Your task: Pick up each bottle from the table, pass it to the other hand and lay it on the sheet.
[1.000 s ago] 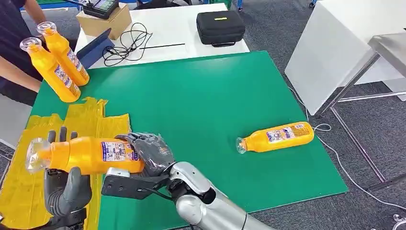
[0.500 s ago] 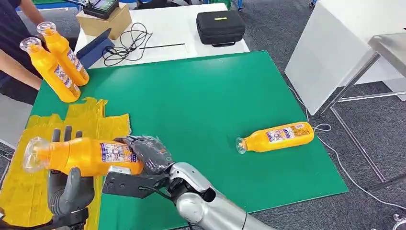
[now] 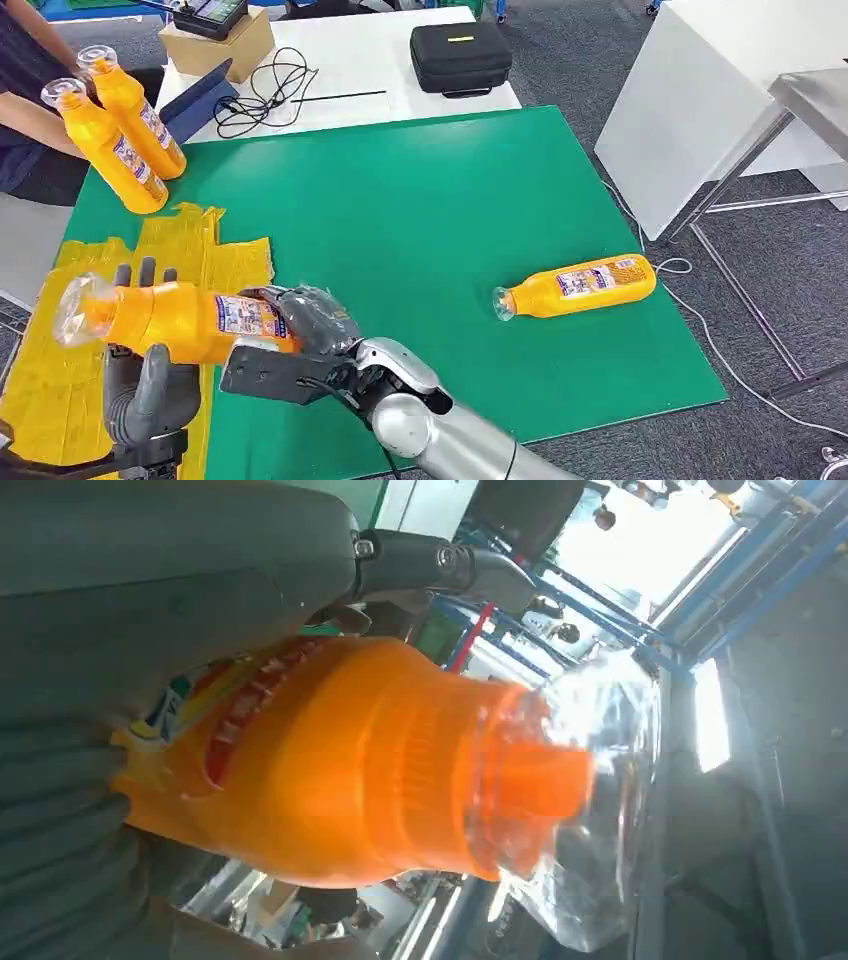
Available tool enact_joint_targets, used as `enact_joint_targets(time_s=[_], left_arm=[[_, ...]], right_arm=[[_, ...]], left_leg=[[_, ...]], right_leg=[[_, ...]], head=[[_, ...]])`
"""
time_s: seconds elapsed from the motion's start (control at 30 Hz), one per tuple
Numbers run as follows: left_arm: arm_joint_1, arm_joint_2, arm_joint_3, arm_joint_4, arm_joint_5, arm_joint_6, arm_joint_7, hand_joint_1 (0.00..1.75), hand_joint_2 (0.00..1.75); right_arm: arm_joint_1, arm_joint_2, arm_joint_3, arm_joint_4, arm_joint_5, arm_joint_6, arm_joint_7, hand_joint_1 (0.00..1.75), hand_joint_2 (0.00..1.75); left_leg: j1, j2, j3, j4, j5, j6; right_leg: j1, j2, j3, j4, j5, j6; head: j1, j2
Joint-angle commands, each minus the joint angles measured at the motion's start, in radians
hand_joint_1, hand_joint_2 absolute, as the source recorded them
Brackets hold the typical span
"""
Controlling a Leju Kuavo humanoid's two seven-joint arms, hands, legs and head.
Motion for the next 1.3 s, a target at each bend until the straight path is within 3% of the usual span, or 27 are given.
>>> enact_joint_targets(time_s=[0.03,0.6,0.8,1.3], left_arm=[[-0.045,0.015,-0.016,0.036,0.004,0.021,0.012,0.00,1.75],[-0.015,0.040,-0.045,0.060,-0.031,0.043,0.003,0.00,1.75],[0.005,0.018,0.036,0.046,-0.076,0.095,-0.029,0.00,1.75],[-0.016,0.000,0.070,0.104,-0.075,0.107,-0.004,0.00,1.75]], right_arm=[[-0.067,0.009,-0.002,0.105,-0.010,0.022,-0.004,1.75,1.75],[-0.106,0.035,-0.003,0.134,0.039,0.026,0.031,1.75,1.75],[-0.100,0.032,0.008,0.121,0.118,-0.008,0.047,1.75,1.75],[-0.097,0.028,0.027,0.114,0.166,-0.021,0.062,1.75,1.75]], left_leg=[[0.000,0.001,0.004,-0.001,-0.001,-0.002],[0.000,0.001,0.003,-0.001,-0.001,-0.001],[0.000,0.004,0.006,-0.001,-0.002,-0.002],[0.000,0.001,0.003,-0.001,0.000,-0.001]], right_leg=[[0.000,-0.001,0.004,0.000,-0.001,-0.001],[0.000,0.000,0.003,-0.001,-0.001,-0.001],[0.000,0.001,0.005,0.000,-0.002,-0.001],[0.000,0.000,0.002,-0.001,0.000,-0.001]], head=[[0.000,0.000],[0.000,0.000],[0.000,0.000],[0.000,0.000]])
